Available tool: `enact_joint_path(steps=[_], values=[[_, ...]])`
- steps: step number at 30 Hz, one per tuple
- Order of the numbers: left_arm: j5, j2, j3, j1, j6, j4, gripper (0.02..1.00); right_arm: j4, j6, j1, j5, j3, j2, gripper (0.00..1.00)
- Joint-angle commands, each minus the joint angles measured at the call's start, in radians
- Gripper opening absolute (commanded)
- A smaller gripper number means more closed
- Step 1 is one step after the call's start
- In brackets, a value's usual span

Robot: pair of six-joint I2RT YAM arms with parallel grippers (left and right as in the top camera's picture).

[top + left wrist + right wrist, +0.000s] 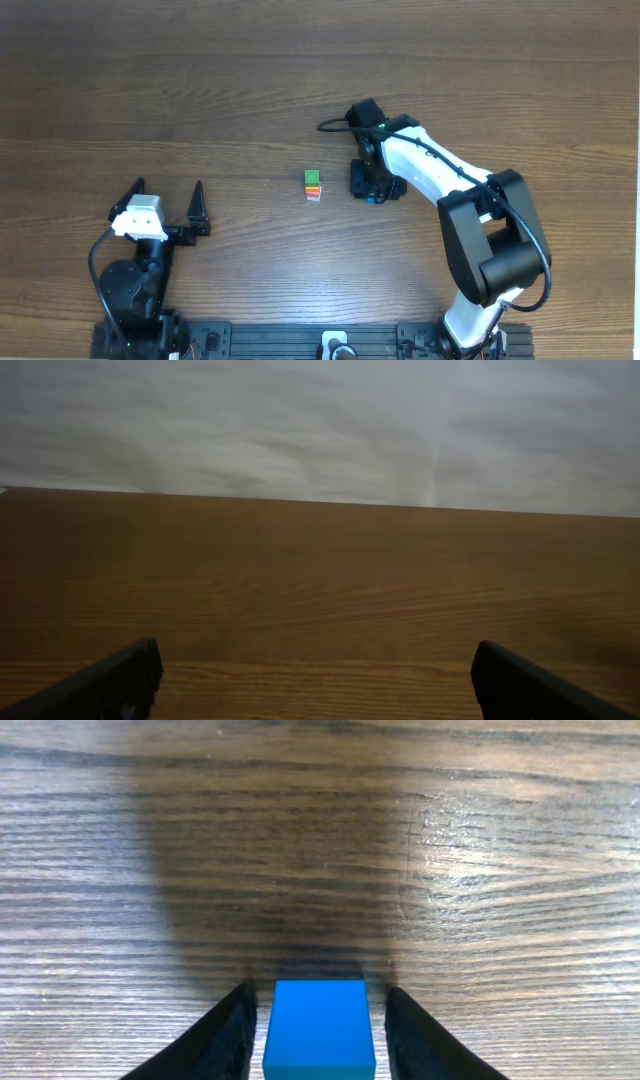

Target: Stack Cubes

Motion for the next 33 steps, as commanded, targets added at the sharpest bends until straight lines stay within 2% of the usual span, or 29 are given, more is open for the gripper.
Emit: enact_joint_path(steps=[1, 9, 16, 23, 29, 33], values=[[0.013, -0.007, -0.008, 0.006, -0.010, 0.004, 1.000, 0.000, -0.010, 0.002, -0.007, -0.007, -0.010, 0.391], [0.013, -0.007, -0.008, 0.006, -0.010, 0.004, 1.000, -0.003, -0.010, 0.002, -0.008, -0.007, -0.010, 0.312], [0.013, -0.007, -0.008, 0.006, -0.010, 0.004, 1.000, -0.002, -0.010, 0.005, -0.008, -0.007, -0.010, 0.167], [0.013, -0.007, -0.008, 0.006, -0.010, 0.004, 1.000, 0.003, -0.010, 0.006, 0.001, 0.004, -0.016, 0.108], [0.013, -0.007, -0.008, 0.006, -0.010, 0.004, 1.000, -0.109, -0.011, 0.007, 0.032, 0.133, -0.094, 0.080], [0.013, -0.007, -0.008, 0.006, -0.010, 0.004, 1.000, -0.267, -0.011, 0.036, 0.077, 0.334, -0.135, 0.064]])
